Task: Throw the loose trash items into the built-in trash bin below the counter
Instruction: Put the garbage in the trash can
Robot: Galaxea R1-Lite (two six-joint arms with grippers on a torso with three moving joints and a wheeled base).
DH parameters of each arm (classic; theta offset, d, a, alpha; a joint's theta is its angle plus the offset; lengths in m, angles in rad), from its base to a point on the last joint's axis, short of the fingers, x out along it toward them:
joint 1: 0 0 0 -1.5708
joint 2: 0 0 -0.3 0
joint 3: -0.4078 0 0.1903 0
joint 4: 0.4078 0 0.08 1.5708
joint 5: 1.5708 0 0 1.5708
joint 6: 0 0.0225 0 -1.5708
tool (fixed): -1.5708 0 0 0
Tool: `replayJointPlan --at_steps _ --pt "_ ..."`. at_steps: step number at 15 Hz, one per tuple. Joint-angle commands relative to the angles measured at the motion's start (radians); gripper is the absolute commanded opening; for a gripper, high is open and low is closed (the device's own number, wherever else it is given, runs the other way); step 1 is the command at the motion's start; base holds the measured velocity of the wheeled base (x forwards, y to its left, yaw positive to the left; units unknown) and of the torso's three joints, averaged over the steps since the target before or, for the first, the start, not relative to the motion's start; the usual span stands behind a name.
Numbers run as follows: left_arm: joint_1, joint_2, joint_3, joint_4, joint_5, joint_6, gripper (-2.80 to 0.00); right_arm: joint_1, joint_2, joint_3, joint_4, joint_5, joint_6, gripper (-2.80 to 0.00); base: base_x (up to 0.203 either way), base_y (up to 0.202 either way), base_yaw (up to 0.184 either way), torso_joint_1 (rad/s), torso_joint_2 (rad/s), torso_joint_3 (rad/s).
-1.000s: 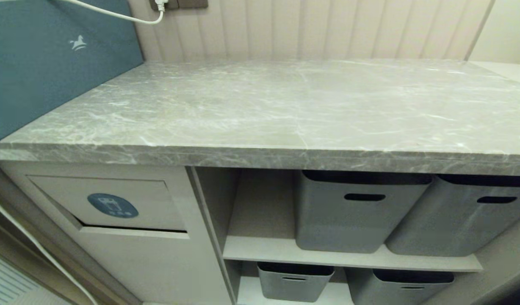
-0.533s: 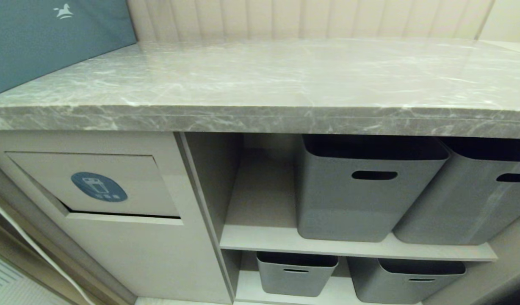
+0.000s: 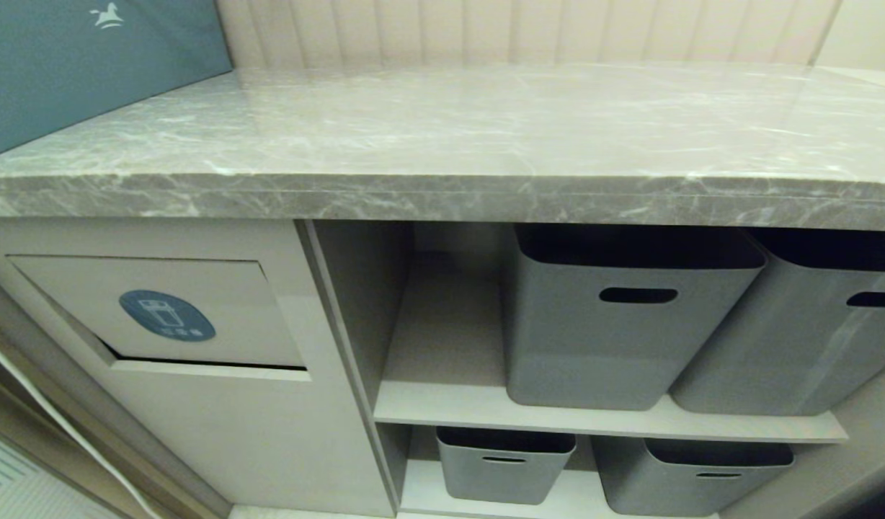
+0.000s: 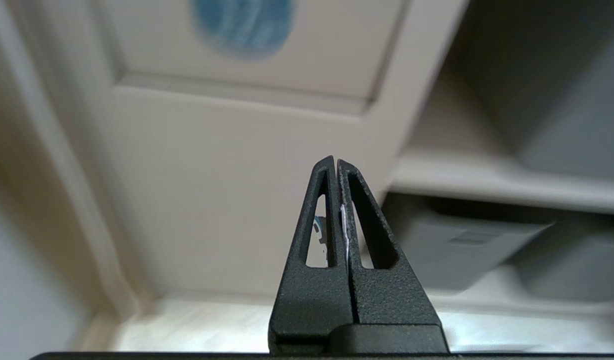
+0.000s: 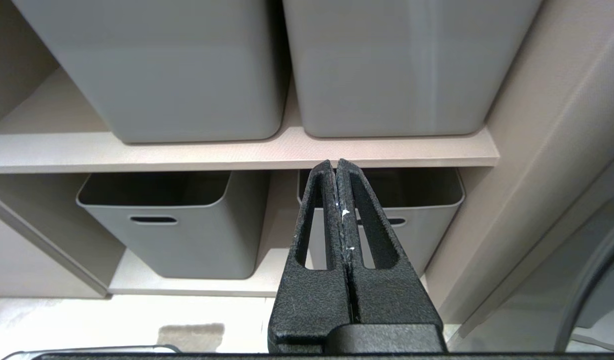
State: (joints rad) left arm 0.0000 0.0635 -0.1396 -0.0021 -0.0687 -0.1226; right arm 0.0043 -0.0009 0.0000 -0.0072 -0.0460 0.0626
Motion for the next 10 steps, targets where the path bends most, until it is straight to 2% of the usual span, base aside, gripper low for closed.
replayJointPlan --at_steps 1,4,6,8,10 --pt "-0.006 0.125 -0.077 -0.005 -0.037 -0.036 -2.8 0.0 0.001 0.002 0.0 0.0 0.0 -2.8 0.0 0.0 0.0 0.0 0.0 0.0" --pt "-0.038 0.405 -0.217 -0.065 -0.076 -0.125 -2.8 0.0 0.001 0.002 0.0 0.0 0.0 -2.8 0.0 0.0 0.0 0.0 0.0 0.0" --pt "-0.044 0.635 -0.284 -0.185 -0.085 -0.18 -2.8 0.0 0.001 0.002 0.0 0.0 0.0 -2.8 0.0 0.0 0.0 0.0 0.0 0.0" --pt "-0.035 0.869 -0.301 -0.388 -0.09 -0.212 -2.8 0.0 0.001 0.002 0.0 0.0 -0.001 -2.8 0.0 0.0 0.0 0.0 0.0 0.0" --pt "-0.022 1.022 -0.239 -0.691 -0.097 -0.216 -2.8 0.0 0.001 0.002 0.001 0.0 -0.001 -2.8 0.0 0.0 0.0 0.0 0.0 0.0"
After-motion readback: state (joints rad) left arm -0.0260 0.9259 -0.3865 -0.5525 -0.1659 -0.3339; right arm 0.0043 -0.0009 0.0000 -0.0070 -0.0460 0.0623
